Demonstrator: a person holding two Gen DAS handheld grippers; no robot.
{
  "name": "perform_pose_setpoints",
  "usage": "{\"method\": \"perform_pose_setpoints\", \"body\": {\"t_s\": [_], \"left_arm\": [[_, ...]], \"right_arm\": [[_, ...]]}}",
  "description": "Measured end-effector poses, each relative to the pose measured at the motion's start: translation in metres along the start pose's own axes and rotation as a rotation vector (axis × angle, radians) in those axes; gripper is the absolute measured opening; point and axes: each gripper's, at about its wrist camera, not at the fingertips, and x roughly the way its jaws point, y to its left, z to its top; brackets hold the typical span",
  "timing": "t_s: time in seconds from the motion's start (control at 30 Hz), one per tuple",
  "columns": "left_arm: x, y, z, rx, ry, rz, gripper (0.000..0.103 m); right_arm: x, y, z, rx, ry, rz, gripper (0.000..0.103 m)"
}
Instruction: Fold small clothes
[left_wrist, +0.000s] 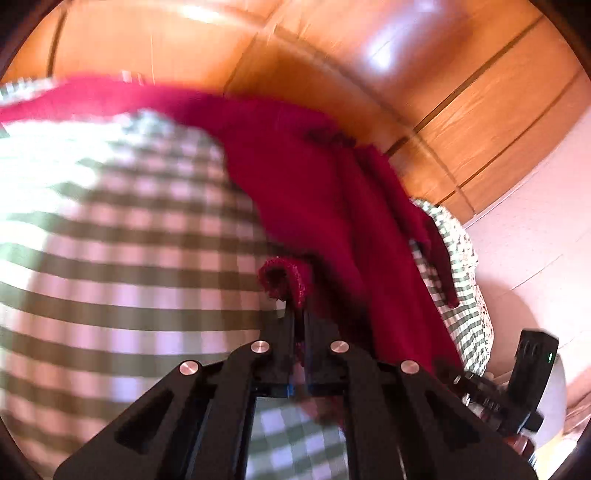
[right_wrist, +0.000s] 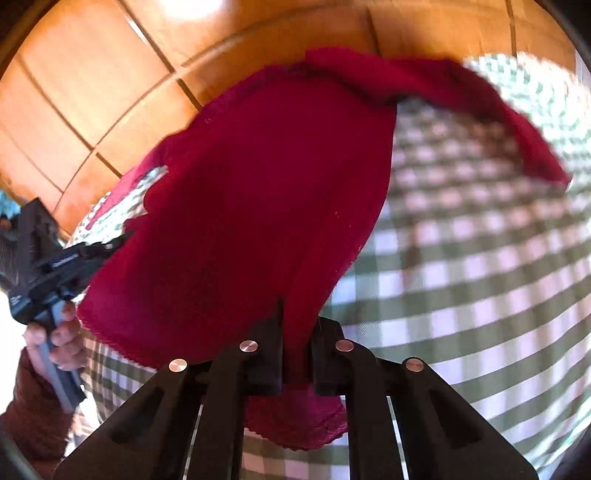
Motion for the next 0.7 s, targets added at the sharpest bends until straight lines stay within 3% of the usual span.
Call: {"method": "perform_pose_setpoints", "body": {"t_s": [0.1, 0.2, 0.33, 0.43, 0.53, 0.63, 0.7], "left_arm": [[-0.061, 0.003, -0.003, 0.030, -0.094, 0.005, 0.002], [-0.127, 0.021, -0.014, -0.008, -0.185, 0.011, 0.002], [-0.191, 0.049, -0.049, -0.092, -0.241, 0.055, 0.002], [-0.202, 0.067, -0.087, -0.140, -0.203, 0.119, 0.002], [-0.180, 0.081, -0.135, -0.194, -0.062, 0.148, 0.002], [-0.157, 0.089, -0.160, -0.222, 0.040, 0.164, 0.003], [-0.158, 0.104, -0.159, -0.265, 0.035, 0.176, 0.018]], "right_arm": [[-0.038, 0.003, 0.012, -0.032, -0.071, -0.001, 0.008], [-0.072, 0.007, 0.009, -0.060, -0.123, 0.000, 0.008], [-0.096, 0.008, -0.017, -0.125, -0.094, -0.007, 0.008], [-0.087, 0.007, -0.049, -0.147, -0.017, -0.026, 0.007], [-0.069, -0.007, -0.086, -0.158, 0.076, -0.096, 0.007], [-0.059, -0.021, -0.106, -0.137, 0.117, -0.153, 0.007], [-0.060, -0.023, -0.107, -0.132, 0.110, -0.160, 0.007]]}}
